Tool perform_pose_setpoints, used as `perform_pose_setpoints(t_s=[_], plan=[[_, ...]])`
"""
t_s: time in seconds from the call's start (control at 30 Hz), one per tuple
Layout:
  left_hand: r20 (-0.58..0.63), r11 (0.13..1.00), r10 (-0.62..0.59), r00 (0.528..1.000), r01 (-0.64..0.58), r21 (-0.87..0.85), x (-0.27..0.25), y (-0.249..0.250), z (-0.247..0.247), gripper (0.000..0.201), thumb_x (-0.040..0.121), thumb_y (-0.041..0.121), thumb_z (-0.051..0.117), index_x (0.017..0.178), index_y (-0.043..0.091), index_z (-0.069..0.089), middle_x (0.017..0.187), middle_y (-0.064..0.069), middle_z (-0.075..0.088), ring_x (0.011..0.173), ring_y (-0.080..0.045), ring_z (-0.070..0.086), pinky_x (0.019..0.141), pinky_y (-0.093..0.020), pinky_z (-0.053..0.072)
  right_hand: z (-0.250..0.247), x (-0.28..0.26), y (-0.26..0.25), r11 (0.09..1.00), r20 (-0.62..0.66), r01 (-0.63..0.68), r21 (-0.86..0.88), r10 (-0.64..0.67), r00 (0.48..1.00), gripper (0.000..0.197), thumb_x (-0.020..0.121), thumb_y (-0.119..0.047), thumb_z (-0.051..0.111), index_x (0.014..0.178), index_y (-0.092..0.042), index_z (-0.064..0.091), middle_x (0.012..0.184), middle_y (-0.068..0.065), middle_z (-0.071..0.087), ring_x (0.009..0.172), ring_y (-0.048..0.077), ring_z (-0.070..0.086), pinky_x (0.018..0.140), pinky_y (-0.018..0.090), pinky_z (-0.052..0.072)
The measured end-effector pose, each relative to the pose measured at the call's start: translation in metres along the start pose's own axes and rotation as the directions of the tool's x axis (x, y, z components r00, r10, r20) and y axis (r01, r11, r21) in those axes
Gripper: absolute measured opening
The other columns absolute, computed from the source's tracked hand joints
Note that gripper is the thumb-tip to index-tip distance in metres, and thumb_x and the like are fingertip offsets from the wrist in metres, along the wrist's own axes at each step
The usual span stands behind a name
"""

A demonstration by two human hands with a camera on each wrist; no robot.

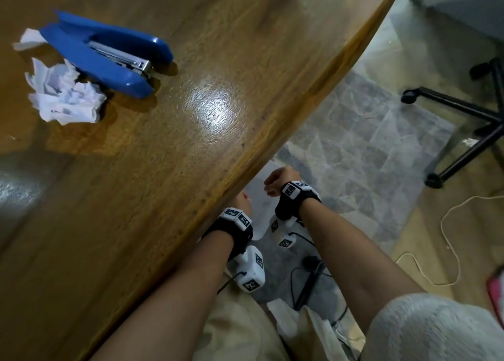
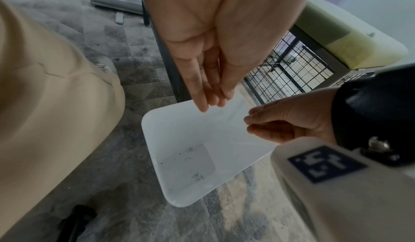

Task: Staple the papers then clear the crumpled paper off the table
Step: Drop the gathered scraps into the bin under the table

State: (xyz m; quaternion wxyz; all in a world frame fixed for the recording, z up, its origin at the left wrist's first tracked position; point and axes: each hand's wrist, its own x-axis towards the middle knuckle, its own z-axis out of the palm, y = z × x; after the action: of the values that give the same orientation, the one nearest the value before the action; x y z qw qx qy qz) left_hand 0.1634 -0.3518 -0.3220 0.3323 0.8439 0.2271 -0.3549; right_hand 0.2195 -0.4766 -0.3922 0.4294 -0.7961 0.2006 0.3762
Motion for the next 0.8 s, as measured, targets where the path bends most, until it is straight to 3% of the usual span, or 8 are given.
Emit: perform_pose_setpoints(t_s=[0.1, 0.2, 0.33, 0.43, 0.53, 0.63, 0.7, 0.8], plan=[[-0.075, 0.999, -0.038, 0.996, 0.036, -0.023, -0.002, -0.002, 0.001, 0.03, 0.095, 0.008, 0.051, 0.068, 0.02, 0.048, 0.095, -0.004, 0.058, 0.092, -0.017, 0.051, 0.064, -0.008, 0.04, 0.002, 0.001, 0.003, 1.0, 0.003, -0.006, -0.027, 0.006, 1.0, 0.016, 0.08, 0.004, 0.066, 0.095, 0.008, 0.069, 0.096, 0.024, 0.07, 0.058, 0.022, 0.062, 0.049, 0.019, 0.055], [-0.103, 0.999, -0.045, 0.994, 0.045, -0.003, -0.006, 0.0, 0.001, 0.013, 0.091, 0.011, 0.06, 0.08, 0.013, 0.053, 0.107, -0.014, 0.068, 0.106, -0.028, 0.062, 0.095, -0.033, 0.049, 0.004, 0.005, 0.009, 0.998, 0.006, -0.021, -0.054, 0.021, 1.0, 0.018, 0.084, 0.007, 0.059, 0.098, 0.006, 0.069, 0.101, 0.023, 0.071, 0.063, 0.023, 0.064, 0.048, 0.017, 0.053], [-0.071, 0.999, -0.047, 0.996, 0.047, -0.001, -0.01, 0.001, -0.001, 0.012, 0.091, 0.012, 0.06, 0.086, 0.01, 0.049, 0.111, -0.019, 0.065, 0.108, -0.03, 0.061, 0.096, -0.035, 0.048, 0.003, 0.006, 0.014, 0.998, 0.02, -0.028, -0.058, 0.03, 0.999, 0.02, 0.077, 0.007, 0.066, 0.096, 0.006, 0.069, 0.095, 0.023, 0.072, 0.062, 0.022, 0.066, 0.06, 0.025, 0.059], [-0.048, 0.999, -0.039, 0.998, 0.04, 0.014, -0.009, 0.001, -0.001, 0.01, 0.091, 0.016, 0.06, 0.091, 0.007, 0.054, 0.111, -0.018, 0.065, 0.107, -0.031, 0.061, 0.093, -0.035, 0.048, -0.001, 0.0, 0.013, 0.994, 0.023, -0.034, -0.101, 0.037, 0.999, 0.013, 0.074, -0.005, 0.075, 0.082, 0.001, 0.067, 0.076, 0.013, 0.069, 0.053, 0.014, 0.061, 0.046, 0.019, 0.052], [-0.029, 0.999, -0.009, 1.0, 0.011, 0.042, -0.009, 0.003, 0.0, 0.012, 0.092, 0.011, 0.056, 0.102, 0.005, 0.06, 0.115, -0.017, 0.063, 0.109, -0.03, 0.059, 0.093, -0.035, 0.048, -0.004, -0.006, 0.007, 0.983, 0.008, -0.006, -0.186, 0.008, 1.0, 0.013, 0.084, -0.015, 0.068, 0.081, -0.002, 0.066, 0.07, 0.007, 0.067, 0.051, 0.009, 0.057, 0.05, 0.018, 0.045], [0.007, 0.992, 0.088, 0.996, -0.088, 0.092, -0.01, 0.01, 0.002, 0.036, 0.092, 0.001, 0.047, 0.126, 0.01, 0.057, 0.13, -0.016, 0.056, 0.12, -0.03, 0.053, 0.102, -0.036, 0.045, -0.006, -0.019, -0.005, 0.93, 0.059, 0.032, -0.367, -0.011, 0.998, 0.022, 0.09, -0.012, 0.055, 0.107, -0.005, 0.067, 0.104, 0.011, 0.07, 0.074, 0.018, 0.065, 0.061, 0.024, 0.052], [0.042, 0.977, 0.136, 0.99, -0.141, 0.162, -0.015, 0.018, 0.003, 0.046, 0.091, 0.001, 0.048, 0.136, 0.014, 0.048, 0.14, -0.015, 0.047, 0.13, -0.031, 0.045, 0.109, -0.038, 0.039, -0.008, -0.028, -0.01, 0.859, 0.062, 0.087, -0.504, -0.064, 0.996, 0.026, 0.088, -0.01, 0.052, 0.107, -0.016, 0.068, 0.114, 0.007, 0.066, 0.093, 0.026, 0.066, 0.077, 0.031, 0.054], [0.046, 0.961, 0.186, 0.982, -0.191, 0.202, -0.029, 0.031, 0.004, 0.045, 0.089, 0.001, 0.049, 0.133, 0.013, 0.048, 0.137, -0.016, 0.045, 0.123, -0.035, 0.049, 0.104, -0.04, 0.043, -0.014, -0.043, -0.018, 0.759, 0.122, 0.189, -0.623, -0.144, 0.982, 0.024, 0.085, -0.012, 0.052, 0.102, -0.016, 0.069, 0.11, 0.009, 0.068, 0.096, 0.029, 0.065, 0.085, 0.036, 0.055]])
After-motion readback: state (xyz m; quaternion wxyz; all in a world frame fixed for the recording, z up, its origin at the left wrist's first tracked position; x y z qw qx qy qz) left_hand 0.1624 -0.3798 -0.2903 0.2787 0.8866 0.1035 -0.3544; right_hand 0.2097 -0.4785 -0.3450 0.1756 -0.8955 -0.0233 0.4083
